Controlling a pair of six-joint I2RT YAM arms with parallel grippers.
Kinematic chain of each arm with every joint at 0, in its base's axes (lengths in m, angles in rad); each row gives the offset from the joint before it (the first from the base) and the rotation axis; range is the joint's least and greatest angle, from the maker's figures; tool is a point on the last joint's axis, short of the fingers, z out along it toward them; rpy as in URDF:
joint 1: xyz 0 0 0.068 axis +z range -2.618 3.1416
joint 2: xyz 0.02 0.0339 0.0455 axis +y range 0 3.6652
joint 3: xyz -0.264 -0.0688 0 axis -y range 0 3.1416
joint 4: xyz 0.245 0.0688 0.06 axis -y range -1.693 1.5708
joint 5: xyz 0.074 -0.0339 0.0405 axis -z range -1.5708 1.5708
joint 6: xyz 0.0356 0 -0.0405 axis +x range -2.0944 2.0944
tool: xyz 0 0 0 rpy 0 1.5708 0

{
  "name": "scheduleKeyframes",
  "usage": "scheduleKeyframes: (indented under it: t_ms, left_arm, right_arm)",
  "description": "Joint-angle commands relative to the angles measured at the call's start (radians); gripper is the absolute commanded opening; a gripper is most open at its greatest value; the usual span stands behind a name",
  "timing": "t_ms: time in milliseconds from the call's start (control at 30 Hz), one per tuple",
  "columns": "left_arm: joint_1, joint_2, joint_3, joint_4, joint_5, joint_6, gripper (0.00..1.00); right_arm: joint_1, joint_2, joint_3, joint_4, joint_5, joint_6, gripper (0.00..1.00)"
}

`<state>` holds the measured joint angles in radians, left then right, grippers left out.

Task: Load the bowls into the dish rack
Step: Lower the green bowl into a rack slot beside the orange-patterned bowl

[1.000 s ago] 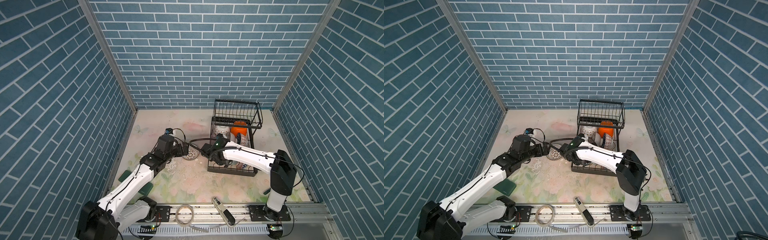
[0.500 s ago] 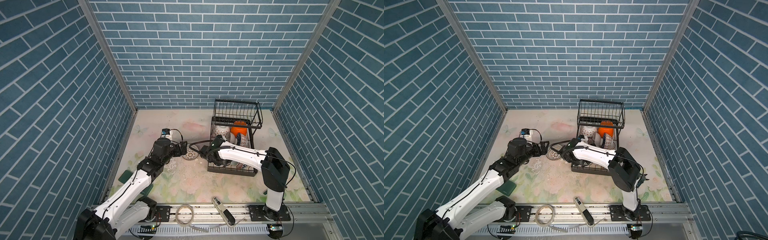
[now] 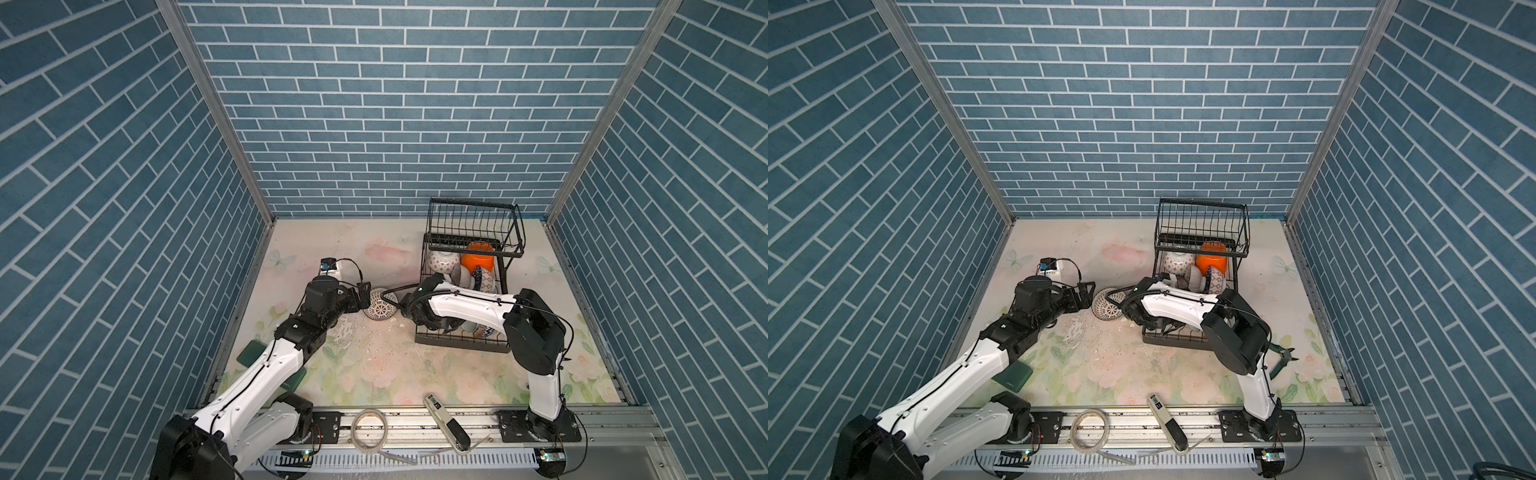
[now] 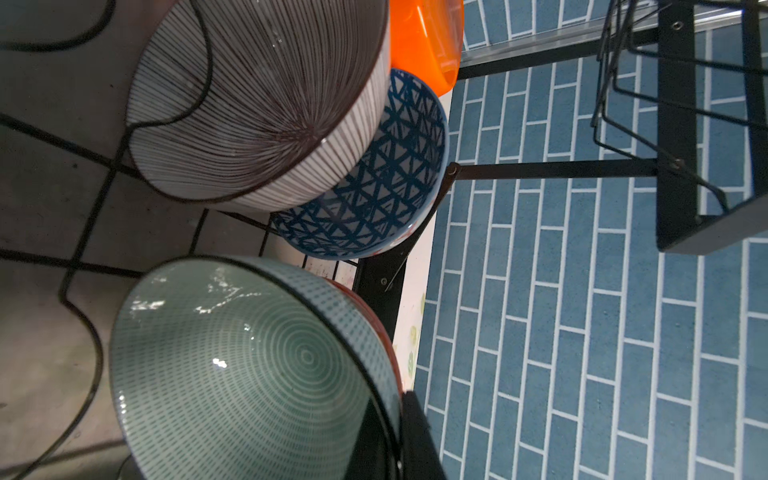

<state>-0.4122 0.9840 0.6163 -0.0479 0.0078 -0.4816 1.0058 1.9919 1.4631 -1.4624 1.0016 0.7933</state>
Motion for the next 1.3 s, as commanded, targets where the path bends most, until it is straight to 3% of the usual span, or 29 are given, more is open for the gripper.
scheduleKeyframes:
  t_ms: [0, 433, 1267]
  left_arm:
    - [0.014, 0.005, -0.009, 0.022, -0.003, 0.011, 1.0]
    - [0.032, 0.028, -0.012, 0.043, 0.027, 0.005, 1.0]
    - [0.047, -0.008, -0.021, 0.013, 0.036, 0.009, 1.0]
  right_arm:
    - [-0.007, 0.014, 0.018, -0.058, 0.064, 0.095, 0.0]
    - [-0.013, 0.081, 0.056, -0.052, 0.073, 0.101, 0.0]
    - [0.068, 0.261, 0.153, -0.041, -0.08, 0.11, 0.0]
